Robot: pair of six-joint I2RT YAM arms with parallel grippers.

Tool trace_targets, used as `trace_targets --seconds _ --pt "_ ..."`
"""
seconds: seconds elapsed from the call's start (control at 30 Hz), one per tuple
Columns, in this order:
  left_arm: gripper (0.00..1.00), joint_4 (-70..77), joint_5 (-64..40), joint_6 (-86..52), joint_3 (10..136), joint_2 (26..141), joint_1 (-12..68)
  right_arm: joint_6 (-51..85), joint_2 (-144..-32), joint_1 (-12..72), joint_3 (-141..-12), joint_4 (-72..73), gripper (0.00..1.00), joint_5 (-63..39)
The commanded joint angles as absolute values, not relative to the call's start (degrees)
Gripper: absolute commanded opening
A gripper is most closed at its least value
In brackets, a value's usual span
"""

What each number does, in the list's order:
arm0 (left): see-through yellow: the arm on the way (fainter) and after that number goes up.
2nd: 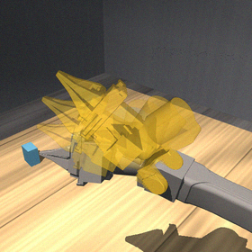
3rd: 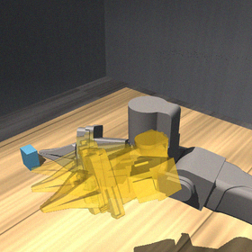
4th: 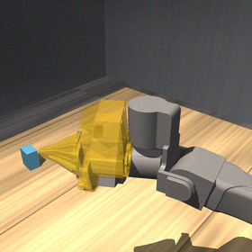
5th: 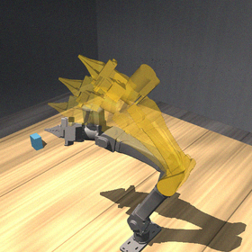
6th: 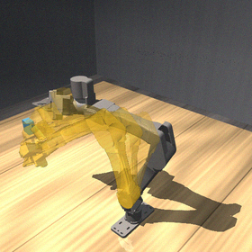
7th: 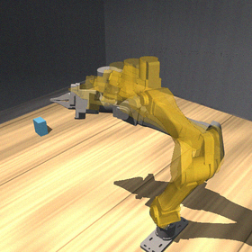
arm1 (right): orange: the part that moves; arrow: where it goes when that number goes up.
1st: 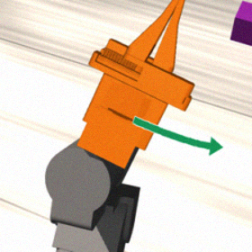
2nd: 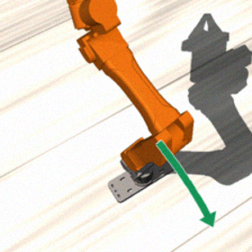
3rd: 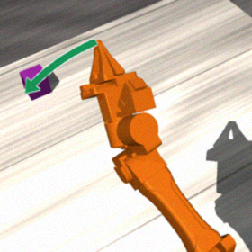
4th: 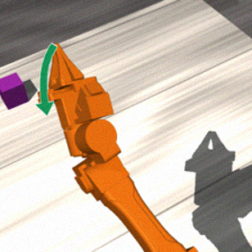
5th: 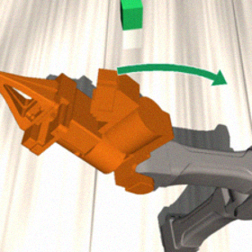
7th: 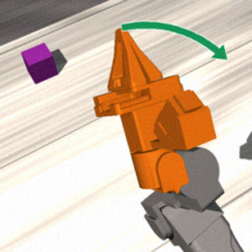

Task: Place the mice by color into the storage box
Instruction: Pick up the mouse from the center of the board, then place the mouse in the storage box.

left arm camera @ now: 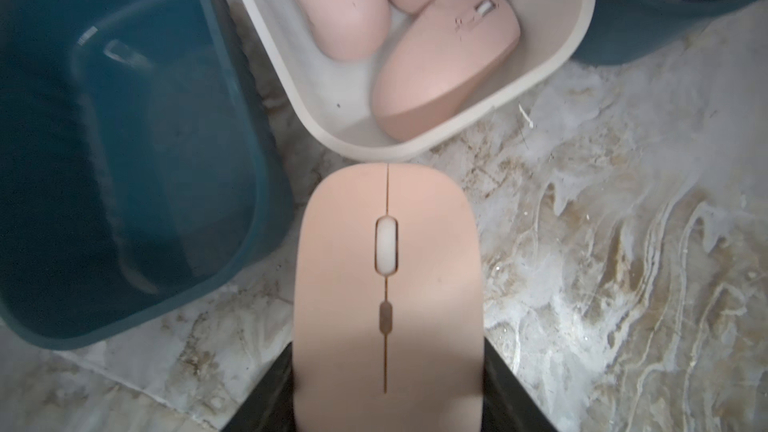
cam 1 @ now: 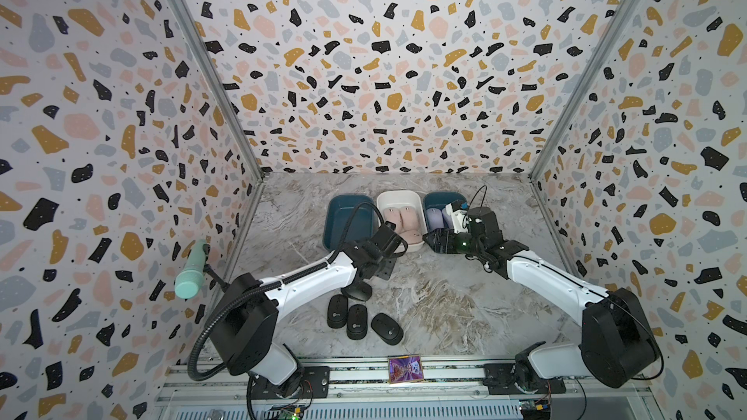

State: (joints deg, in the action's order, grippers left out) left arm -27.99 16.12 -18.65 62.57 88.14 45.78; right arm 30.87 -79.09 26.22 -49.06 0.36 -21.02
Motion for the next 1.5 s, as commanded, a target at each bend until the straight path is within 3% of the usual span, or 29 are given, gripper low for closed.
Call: trace_targets --seconds 0.0,0.83,1.47 --pt "0.56 -30.51 20.81 -15.94 67.26 89.61 45.87 31.29 -76.82 26.28 -48.42 0.79 0.80 -21.30" --pt "0.56 -24.33 16.30 -8.10 90.49 110.59 37.19 29.58 -75.15 26.29 -50.33 -3.94 0.80 -16.79" --pt "0.56 -29.62 13.09 -7.94 106.59 124.46 33.42 28.65 -74.29 25.45 -49.00 -3.16 0.80 -17.18"
